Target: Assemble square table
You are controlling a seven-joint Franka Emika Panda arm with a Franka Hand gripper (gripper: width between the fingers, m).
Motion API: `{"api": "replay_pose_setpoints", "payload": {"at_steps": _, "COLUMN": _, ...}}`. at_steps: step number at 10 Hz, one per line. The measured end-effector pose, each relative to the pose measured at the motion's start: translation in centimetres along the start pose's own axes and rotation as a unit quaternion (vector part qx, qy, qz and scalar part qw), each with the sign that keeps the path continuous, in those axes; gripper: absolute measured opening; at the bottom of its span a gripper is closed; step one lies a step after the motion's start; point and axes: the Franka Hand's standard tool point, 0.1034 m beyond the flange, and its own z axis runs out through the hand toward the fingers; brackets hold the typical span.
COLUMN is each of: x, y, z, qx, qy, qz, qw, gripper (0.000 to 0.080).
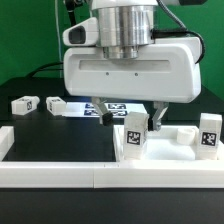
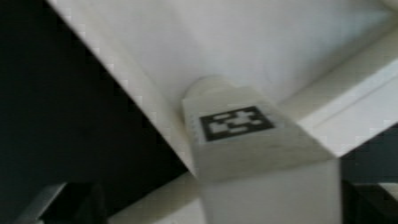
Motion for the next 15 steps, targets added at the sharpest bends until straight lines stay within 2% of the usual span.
{"api": "replay_pose_setpoints", "payload": {"at_steps": 2, "x": -0.02, "y": -0.04, "z": 0.0, "qx": 0.0, "qy": 0.0, "qz": 0.014, "qw": 1.0, "gripper": 0.0649}}
{"api": "replay_pose_setpoints", "payload": {"at_steps": 4, "x": -0.02, "y": -0.04, "z": 0.0, "qx": 0.0, "qy": 0.0, "qz": 0.017, "qw": 1.0, "gripper": 0.0374}}
{"api": "replay_pose_setpoints", "payload": {"at_steps": 5, "x": -0.03, "y": -0.07, "z": 0.0, "qx": 0.001, "qy": 0.0, "qz": 0.055, "qw": 0.998, "gripper": 0.0288}}
{"api": "replay_pose_setpoints", "payload": {"at_steps": 9, "x": -0.05, "y": -0.11, "z": 0.01, "qx": 0.002, "qy": -0.001, "qz": 0.22, "qw": 0.975, "gripper": 0.0288}}
{"api": "replay_pose_setpoints", "payload": {"at_steps": 11, "x": -0.14, "y": -0.38, "z": -0.04, "qx": 0.002, "qy": -0.007, "qz": 0.394, "qw": 0.919, "gripper": 0.0288}}
{"api": "replay_pose_setpoints", "payload": {"at_steps": 14, "x": -0.23, "y": -0.6, "z": 0.18, "qx": 0.004, "qy": -0.012, "qz": 0.616, "qw": 0.788, "gripper": 0.029}}
{"api": "replay_pose_setpoints", "payload": {"at_steps": 15, "x": -0.35, "y": -0.61, "z": 0.15, "qx": 0.003, "qy": -0.01, "qz": 0.659, "qw": 0.752, "gripper": 0.029}}
